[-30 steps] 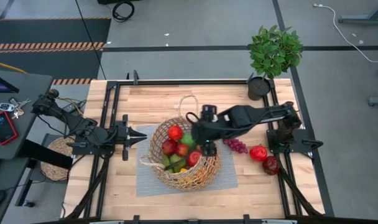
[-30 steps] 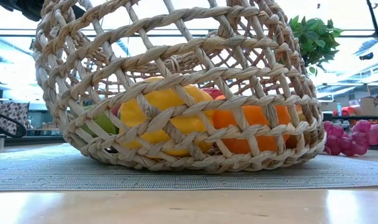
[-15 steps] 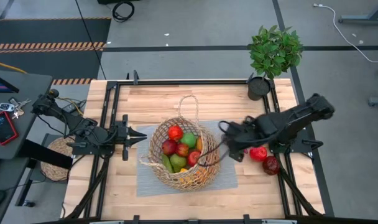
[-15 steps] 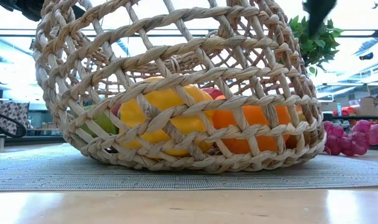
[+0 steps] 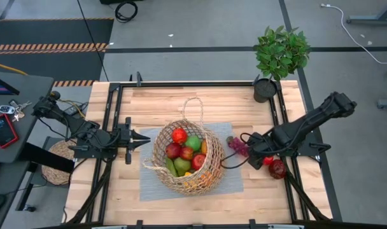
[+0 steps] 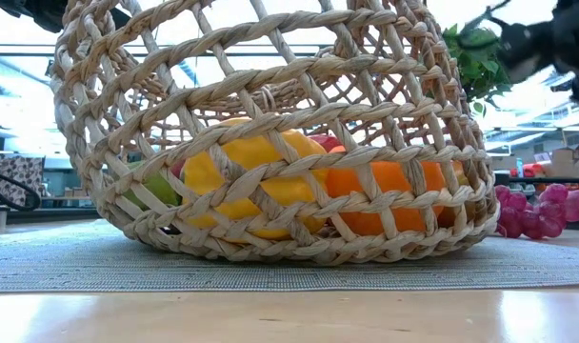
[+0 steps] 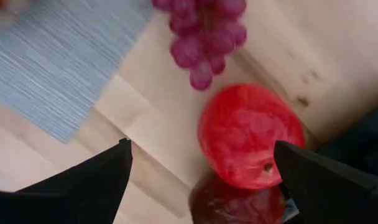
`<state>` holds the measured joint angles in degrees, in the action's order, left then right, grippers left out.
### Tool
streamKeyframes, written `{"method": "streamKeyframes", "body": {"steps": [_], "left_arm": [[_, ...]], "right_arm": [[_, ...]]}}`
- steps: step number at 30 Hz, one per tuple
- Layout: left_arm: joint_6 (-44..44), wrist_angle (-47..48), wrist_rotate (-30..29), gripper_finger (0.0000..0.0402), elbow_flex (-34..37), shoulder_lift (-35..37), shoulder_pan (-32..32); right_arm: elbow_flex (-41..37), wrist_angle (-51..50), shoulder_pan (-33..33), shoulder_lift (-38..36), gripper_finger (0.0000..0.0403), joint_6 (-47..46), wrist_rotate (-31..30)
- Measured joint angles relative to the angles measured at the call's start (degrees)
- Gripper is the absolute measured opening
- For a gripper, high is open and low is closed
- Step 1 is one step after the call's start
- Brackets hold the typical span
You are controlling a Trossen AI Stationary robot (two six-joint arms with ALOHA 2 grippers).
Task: Build produce basket
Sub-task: Put the red apple into the basket
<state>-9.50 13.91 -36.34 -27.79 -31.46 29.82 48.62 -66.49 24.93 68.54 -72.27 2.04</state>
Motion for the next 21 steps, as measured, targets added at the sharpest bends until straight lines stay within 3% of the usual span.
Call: {"method": "streamKeyframes", "body": {"steps": [21], "left_arm": [[0.00, 0.00, 0.00, 0.0048, 0.02, -0.02, 0.00]], "right_arm": [[-11.61, 6.96, -0.20, 0.04, 0.0389, -1.34, 2.73]]}}
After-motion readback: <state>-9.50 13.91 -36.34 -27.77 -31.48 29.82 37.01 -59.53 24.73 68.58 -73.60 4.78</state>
